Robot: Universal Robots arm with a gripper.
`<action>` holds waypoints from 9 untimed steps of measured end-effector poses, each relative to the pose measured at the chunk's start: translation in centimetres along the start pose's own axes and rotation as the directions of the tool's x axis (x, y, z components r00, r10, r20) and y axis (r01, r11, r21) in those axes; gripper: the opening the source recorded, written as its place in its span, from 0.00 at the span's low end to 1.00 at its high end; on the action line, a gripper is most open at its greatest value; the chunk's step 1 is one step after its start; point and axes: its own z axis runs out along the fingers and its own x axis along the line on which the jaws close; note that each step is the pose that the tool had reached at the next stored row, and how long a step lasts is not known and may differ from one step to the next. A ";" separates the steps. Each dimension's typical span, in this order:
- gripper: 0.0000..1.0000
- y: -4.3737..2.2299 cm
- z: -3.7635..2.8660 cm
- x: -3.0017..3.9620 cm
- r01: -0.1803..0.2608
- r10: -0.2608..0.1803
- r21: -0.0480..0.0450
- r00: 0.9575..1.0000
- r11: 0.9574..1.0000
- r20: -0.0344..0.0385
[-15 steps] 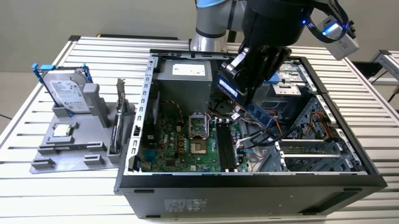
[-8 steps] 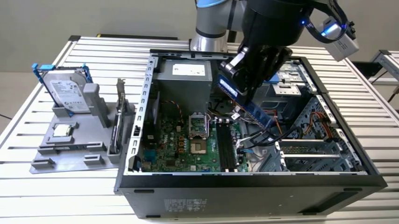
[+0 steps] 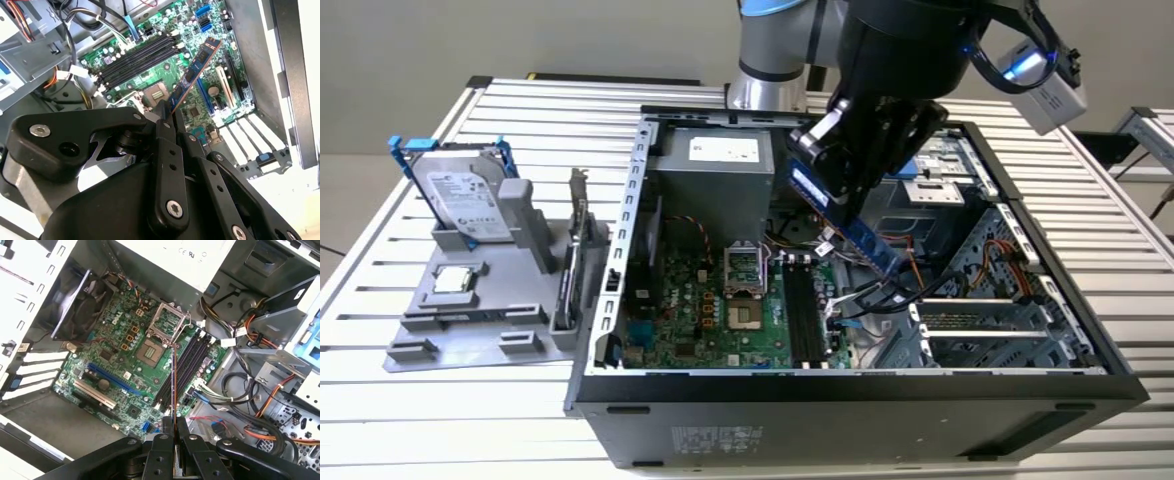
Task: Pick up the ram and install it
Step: 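Insert the ram into the slot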
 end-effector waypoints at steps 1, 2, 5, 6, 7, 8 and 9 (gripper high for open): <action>0.00 0.00 0.00 0.00 -0.006 0.006 0.000 1.000 1.000 0.000; 0.00 0.00 0.01 0.00 -0.011 0.011 -0.001 1.000 1.000 0.000; 0.00 0.00 0.00 0.00 -0.028 0.028 -0.001 1.000 1.000 0.000; 0.00 0.00 0.01 0.00 -0.033 0.033 -0.001 0.999 0.999 0.000; 0.00 0.00 0.01 0.00 -0.039 0.039 -0.001 0.999 0.999 0.000; 0.00 0.00 0.01 0.00 -0.044 0.044 -0.001 0.999 0.999 0.000; 0.00 0.00 0.01 0.00 -0.049 0.049 -0.001 0.999 0.999 -0.001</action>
